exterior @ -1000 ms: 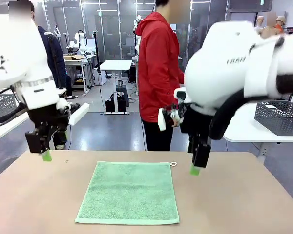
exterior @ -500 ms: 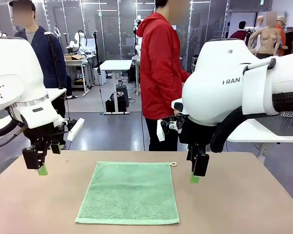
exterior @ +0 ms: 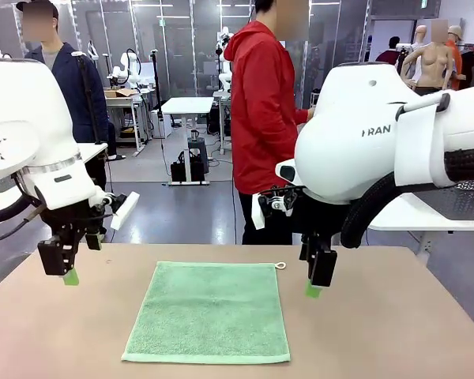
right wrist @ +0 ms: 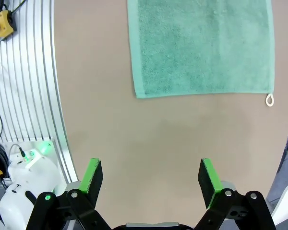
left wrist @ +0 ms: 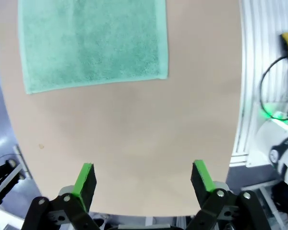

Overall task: Fold the towels and place them in the basket.
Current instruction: When a person lays out a Towel with hook on the table, fold it in half twice.

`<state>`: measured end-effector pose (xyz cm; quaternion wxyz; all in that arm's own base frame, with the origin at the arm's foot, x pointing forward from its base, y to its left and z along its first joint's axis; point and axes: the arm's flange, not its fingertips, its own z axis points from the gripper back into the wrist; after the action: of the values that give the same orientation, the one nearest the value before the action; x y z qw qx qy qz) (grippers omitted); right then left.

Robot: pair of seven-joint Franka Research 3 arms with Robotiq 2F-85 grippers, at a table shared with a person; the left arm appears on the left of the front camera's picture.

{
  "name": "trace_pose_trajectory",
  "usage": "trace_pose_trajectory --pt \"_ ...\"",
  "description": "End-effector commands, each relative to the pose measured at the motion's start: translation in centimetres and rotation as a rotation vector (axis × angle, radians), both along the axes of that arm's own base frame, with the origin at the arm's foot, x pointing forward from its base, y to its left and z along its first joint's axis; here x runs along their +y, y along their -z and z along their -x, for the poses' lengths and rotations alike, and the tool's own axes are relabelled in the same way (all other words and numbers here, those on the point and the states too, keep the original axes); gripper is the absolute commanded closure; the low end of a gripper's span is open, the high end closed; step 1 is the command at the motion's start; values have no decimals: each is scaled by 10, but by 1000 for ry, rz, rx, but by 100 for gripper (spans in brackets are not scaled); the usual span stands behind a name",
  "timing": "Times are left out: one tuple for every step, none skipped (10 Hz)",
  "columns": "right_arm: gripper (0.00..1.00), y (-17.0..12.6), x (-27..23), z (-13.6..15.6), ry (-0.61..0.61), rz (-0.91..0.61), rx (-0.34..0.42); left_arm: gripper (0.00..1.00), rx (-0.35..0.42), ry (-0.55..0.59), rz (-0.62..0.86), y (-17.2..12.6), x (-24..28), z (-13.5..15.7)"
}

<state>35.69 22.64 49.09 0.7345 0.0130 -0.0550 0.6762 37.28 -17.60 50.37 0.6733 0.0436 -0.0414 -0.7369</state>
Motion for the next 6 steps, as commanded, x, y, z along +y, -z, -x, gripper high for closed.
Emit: trace_pose_trajectory --pt "0 19 12 20 -22 -22 -49 0 -72 -33 -36 21 -16 29" --pt "0 34 17 34 -15 -4 -55 0 -109 -63 -46 33 -21 44" --pt "0 43 23 46 -10 -6 -64 0 -138 -78 -40 44 -23 55" --pt "0 53 27 54 -8 10 -69 0 -161 -96 -53 57 -22 63" --pt "0 63 28 58 -1 18 -77 0 -170 -119 -53 72 -19 68" --pt "0 74 29 59 4 13 -76 0 -159 -132 -26 91 -17 71"
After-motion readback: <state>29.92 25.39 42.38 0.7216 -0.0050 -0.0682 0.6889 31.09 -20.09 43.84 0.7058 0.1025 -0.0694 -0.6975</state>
